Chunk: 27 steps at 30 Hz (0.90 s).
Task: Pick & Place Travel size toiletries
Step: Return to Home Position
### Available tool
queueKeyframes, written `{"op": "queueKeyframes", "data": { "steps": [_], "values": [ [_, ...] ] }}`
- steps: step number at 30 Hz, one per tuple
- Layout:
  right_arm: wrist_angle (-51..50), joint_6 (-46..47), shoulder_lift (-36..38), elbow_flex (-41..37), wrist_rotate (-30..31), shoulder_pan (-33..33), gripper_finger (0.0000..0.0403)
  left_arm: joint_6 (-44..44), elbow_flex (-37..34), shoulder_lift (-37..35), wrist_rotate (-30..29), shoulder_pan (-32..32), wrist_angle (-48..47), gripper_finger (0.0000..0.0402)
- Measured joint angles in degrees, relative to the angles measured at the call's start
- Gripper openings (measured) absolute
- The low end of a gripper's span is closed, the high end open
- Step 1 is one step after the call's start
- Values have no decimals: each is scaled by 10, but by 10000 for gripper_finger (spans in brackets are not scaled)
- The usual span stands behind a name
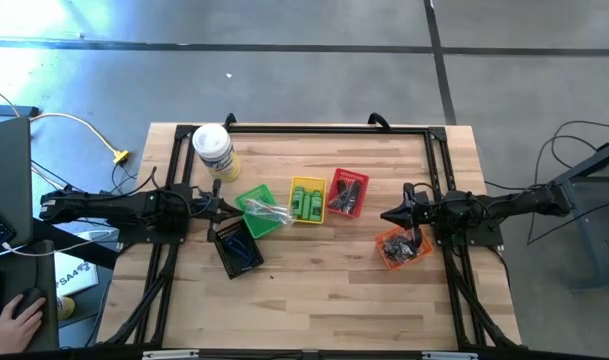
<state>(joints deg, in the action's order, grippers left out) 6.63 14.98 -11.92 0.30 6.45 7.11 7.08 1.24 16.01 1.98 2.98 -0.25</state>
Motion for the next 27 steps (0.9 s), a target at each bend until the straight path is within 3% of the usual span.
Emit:
{"op": "queueKeyframes", "data": {
  "steps": [27],
  "values": [
    [0, 0, 0, 0, -6, 0, 2, 1, 0, 0, -2, 0, 1, 0]
  ]
}}
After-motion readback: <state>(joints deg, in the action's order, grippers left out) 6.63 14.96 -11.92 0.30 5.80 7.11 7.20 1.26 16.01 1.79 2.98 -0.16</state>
